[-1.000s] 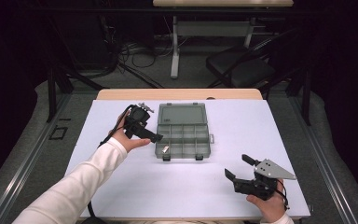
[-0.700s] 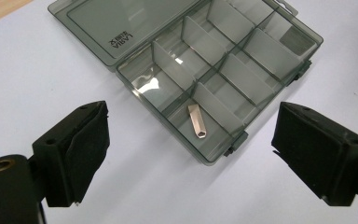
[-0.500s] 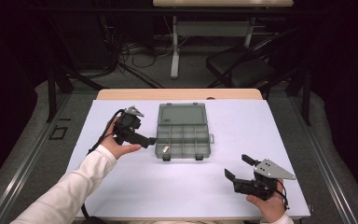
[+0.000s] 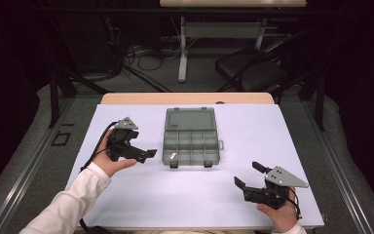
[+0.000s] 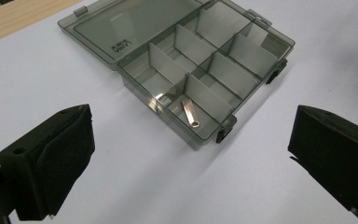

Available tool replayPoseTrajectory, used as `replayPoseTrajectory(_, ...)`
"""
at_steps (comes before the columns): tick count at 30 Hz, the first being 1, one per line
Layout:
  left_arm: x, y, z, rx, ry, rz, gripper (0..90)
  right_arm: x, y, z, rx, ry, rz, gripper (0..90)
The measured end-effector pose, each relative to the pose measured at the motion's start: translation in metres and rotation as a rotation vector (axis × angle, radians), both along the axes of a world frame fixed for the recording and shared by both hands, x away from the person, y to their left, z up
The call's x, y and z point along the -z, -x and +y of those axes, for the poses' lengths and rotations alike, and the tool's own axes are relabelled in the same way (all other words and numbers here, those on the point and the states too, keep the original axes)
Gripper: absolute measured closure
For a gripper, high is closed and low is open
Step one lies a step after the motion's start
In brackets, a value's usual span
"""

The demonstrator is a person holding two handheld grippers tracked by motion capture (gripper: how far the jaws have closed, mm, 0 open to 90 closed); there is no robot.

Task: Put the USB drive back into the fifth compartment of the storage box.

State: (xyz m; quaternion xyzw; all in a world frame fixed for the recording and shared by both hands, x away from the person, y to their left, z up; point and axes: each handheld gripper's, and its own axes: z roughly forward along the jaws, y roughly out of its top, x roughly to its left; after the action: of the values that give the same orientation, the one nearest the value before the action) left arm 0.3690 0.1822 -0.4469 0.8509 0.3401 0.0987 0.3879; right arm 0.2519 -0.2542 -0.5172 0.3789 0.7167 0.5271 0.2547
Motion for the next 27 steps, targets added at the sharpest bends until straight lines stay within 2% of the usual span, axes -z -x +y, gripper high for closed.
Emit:
replayPoseTrajectory(6, 0.006, 0.012, 0.012, -0.015, 0.072, -0.023, 0.4, 0.0, 0.0, 0.0, -0.002, -0.002, 0.0, 16.1)
replayPoseTrajectory(8, 0.009, 0.016, 0.015, -0.021, 0.077, -0.031, 0.4, 0.0, 0.001, 0.001, 0.0, -0.004, 0.0, 16.0)
replayPoseTrajectory(11, 0.014, 0.022, 0.02, -0.027, 0.107, -0.029, 0.5, 0.0, 0.0, 0.001, 0.0, -0.001, 0.0, 16.0)
replayPoseTrajectory(18, 0.025, 0.032, 0.03, -0.061, 0.134, -0.051, 0.5, 0.001, 0.0, 0.001, 0.0, 0.001, 0.0, 16.0)
replayPoseTrajectory(24, 0.034, 0.039, 0.035, -0.091, 0.197, -0.061, 0.6, 0.001, 0.0, 0.001, -0.001, 0.002, 0.0, 16.0)
replayPoseTrajectory(27, 0.038, 0.042, 0.035, -0.101, 0.198, -0.077, 0.7, 0.001, 0.0, 0.001, -0.001, 0.002, 0.001, 16.1)
